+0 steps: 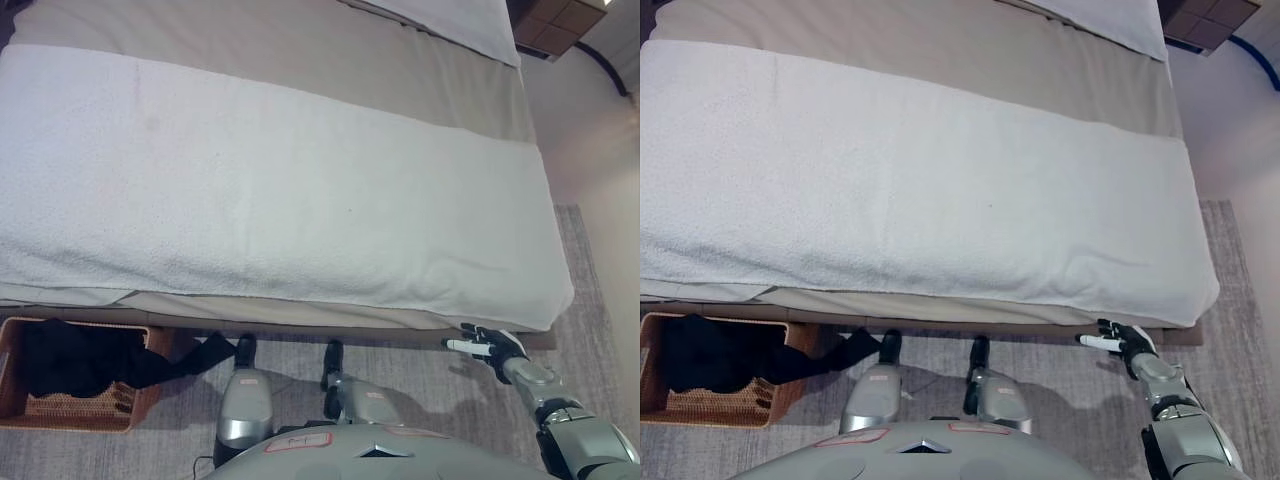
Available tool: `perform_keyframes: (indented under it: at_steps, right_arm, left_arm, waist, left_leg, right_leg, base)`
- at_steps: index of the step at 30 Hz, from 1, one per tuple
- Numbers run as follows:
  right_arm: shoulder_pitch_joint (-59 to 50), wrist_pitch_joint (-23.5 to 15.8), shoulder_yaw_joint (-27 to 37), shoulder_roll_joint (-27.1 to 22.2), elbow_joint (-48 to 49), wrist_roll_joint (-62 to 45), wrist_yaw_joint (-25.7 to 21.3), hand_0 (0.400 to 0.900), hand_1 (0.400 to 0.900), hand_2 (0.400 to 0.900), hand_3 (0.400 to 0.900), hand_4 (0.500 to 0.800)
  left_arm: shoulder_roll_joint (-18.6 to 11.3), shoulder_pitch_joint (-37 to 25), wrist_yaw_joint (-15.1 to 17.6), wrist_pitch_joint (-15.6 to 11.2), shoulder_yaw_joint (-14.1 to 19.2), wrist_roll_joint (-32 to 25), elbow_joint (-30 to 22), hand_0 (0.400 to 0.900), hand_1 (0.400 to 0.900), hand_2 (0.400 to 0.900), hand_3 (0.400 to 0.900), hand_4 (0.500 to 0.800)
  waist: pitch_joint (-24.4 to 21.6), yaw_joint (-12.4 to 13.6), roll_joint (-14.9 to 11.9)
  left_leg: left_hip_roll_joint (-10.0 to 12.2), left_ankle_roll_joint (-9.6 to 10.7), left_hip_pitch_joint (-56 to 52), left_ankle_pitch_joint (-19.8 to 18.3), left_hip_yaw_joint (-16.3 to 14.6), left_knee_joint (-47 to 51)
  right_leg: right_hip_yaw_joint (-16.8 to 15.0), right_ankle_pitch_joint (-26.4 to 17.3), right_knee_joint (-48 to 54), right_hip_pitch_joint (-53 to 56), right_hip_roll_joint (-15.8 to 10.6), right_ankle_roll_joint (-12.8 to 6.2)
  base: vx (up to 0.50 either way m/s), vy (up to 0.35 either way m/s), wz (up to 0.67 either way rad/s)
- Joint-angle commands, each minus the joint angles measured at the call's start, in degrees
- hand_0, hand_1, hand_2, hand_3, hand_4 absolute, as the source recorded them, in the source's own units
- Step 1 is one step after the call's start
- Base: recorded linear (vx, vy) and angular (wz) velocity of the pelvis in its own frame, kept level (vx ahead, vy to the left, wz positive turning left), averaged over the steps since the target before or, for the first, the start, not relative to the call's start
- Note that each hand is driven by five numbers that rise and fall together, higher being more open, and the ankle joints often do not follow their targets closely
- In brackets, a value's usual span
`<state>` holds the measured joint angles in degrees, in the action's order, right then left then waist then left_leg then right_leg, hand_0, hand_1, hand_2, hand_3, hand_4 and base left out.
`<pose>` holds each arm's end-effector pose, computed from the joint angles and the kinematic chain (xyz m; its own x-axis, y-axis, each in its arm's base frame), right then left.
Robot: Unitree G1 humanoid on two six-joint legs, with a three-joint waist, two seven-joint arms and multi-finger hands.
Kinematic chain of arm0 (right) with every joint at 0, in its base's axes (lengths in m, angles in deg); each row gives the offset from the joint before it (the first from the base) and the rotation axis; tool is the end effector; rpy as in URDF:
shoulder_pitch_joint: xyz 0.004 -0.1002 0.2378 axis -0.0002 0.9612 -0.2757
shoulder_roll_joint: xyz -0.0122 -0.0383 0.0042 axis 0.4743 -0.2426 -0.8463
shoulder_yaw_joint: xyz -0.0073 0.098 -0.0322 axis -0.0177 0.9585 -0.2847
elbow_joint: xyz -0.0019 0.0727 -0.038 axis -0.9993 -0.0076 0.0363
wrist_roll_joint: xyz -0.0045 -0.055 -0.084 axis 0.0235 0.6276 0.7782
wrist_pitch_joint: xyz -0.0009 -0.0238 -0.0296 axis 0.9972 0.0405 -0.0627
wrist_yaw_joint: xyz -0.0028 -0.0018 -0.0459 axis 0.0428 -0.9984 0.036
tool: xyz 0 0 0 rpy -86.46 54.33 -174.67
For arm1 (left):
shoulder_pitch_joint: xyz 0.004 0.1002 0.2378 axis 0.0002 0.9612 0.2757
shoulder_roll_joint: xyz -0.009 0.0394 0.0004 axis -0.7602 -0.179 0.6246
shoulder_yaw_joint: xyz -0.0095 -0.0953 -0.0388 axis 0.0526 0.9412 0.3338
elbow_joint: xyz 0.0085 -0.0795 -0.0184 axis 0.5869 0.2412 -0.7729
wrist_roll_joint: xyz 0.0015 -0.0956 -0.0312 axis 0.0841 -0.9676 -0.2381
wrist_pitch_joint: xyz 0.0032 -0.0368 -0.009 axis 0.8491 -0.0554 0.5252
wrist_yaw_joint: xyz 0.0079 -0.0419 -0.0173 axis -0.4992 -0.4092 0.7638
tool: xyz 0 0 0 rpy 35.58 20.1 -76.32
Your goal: Put the clothes on the bed into the basket.
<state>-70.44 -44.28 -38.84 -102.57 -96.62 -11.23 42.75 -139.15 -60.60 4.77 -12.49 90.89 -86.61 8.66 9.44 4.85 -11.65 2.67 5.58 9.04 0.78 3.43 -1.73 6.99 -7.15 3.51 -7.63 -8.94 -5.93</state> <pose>0.1201 -0.3157 -0.0662 0.5207 -0.2294 -0.8223 -0.0714 0.9482 -0.3097 0.0900 0.4847 0.1345 0.1792 0.9701 -0.1640 -0.5501 0.2370 0.8008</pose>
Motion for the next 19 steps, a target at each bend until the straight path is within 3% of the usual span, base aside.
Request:
perform_keyframes:
  at_steps: [1,2,3,4,5,8,11,15,19]
  right_arm:
    - [-0.92,-0.87,1.76,-5.8,-2.54,-2.01,-2.28,0.9,0.9,0.9,0.9,0.8]
    - [-0.84,-0.87,1.88,-5.85,-2.52,-2.0,-2.28,0.9,0.9,0.9,0.9,0.8]
    - [-0.95,-0.95,1.98,-5.41,-2.55,-2.29,-2.57,0.9,0.9,0.9,0.9,0.8]
    - [-0.85,-0.95,2.08,-5.47,-2.52,-2.28,-2.57,0.9,0.9,0.9,0.9,0.8]
    - [-0.8,-1.15,2.52,-4.81,-2.04,-2.42,-3.14,0.9,0.9,0.9,0.9,0.8]
    - [-0.38,-1.48,3.7,-4.39,-1.71,-2.92,-3.87,0.9,0.9,0.9,0.9,0.8]
    - [0.1,-1.8,4.95,-4.54,-1.21,-3.13,-4.63,0.9,0.9,0.9,0.9,0.8]
    - [-0.24,-1.92,4.98,-4.25,0.35,-2.23,-5.86,0.9,0.9,0.9,0.9,0.8]
    - [-0.9,-2.01,4.53,-4.15,0.93,-1.67,-6.59,0.9,0.9,0.9,0.9,0.8]
  left_arm:
    - [0.48,-1.06,3.91,-5.23,-4.78,-7.12,-5.81,0.9,0.9,0.9,0.9,0.8]
    - [0.59,-1.16,3.99,-5.15,-4.9,-7.13,-5.9,0.9,0.9,0.9,0.9,0.8]
    - [3.5,-2.36,3.85,-6.2,-6.31,-9.25,-9.68,0.9,0.9,0.9,0.9,0.8]
    - [3.62,-2.39,3.93,-6.12,-6.39,-9.25,-9.81,0.9,0.9,0.9,0.9,0.8]
    - [7.92,-1.83,4.44,-7.57,-7.15,-11.41,-18.18,0.9,0.9,0.9,0.9,0.8]
    - [14.81,0.3,4.69,-9.75,-8.01,-15.57,-29.56,0.9,0.9,0.9,0.9,0.8]
    - [21.58,2.87,2.38,-11.53,-10.24,-20.2,-40.04,0.9,0.9,0.9,0.9,0.8]
    - [29.55,2.73,0.06,-12.71,-13.41,-26.24,-43.99,0.9,0.9,0.9,0.9,0.8]
    - [34.63,0.9,-0.98,-11.98,-17.34,-26.12,-41.29,0.9,0.9,0.9,0.9,0.8]
  waist:
    - [-1.88,-0.36,1.91]
    - [-1.87,-0.28,1.97]
    - [-1.89,-0.4,1.86]
    - [-1.88,-0.3,1.93]
    - [-1.69,-0.04,1.76]
    - [-1.55,-0.13,1.81]
    - [-1.7,-0.48,2.13]
    - [-2.6,-1.5,2.71]
    - [-3.65,-2.57,3.34]
  left_leg:
    - [-0.4,-1.17,-2.15,-4.24,0.81,-2.04]
    - [-0.4,-1.17,-2.12,-4.27,0.84,-2.1]
    - [-0.51,-1.17,-2.04,-4.38,0.91,-2.24]
    - [-0.49,-1.17,-2.04,-4.42,0.91,-2.28]
    - [-0.44,-1.17,-1.95,-4.5,0.92,-2.45]
    - [-0.28,-1.13,-1.99,-4.54,1.13,-2.65]
    - [-0.2,-1.09,-2.23,-4.68,1.34,-2.79]
    - [0.12,-0.96,-3.38,-4.96,0.88,-2.45]
    - [0.74,-0.71,-4.89,-5.37,0.23,-2.36]
  right_leg:
    - [1.01,-5.58,-1.14,-1.07,-7.25,-8.54]
    - [1.04,-5.57,-1.15,-1.05,-7.24,-8.54]
    - [1.23,-5.39,-1.19,-1.03,-7.31,-8.43]
    - [1.24,-5.38,-1.2,-1.01,-7.29,-8.43]
    - [1.37,-5.32,-1.28,-1.11,-7.32,-8.33]
    - [1.53,-4.89,-1.44,-0.93,-7.16,-8.12]
    - [1.59,-4.41,-1.46,-0.51,-6.97,-7.82]
    - [1.13,-3.98,-1.12,-0.12,-6.61,-7.4]
    - [0.18,-3.29,-1.07,0.46,-5.97,-6.77]
  base:
    - [0.01,-0.02,0.08]
    - [0.01,-0.02,0.07]
    - [0.01,-0.012,0.04]
    - [0.01,-0.033,0.04]
    - [0.0,-0.031,0.0]
    - [0.01,-0.039,0.01]
    - [0.03,-0.04,0.02]
    - [0.04,-0.029,-0.11]
    - [0.05,-0.033,-0.14]
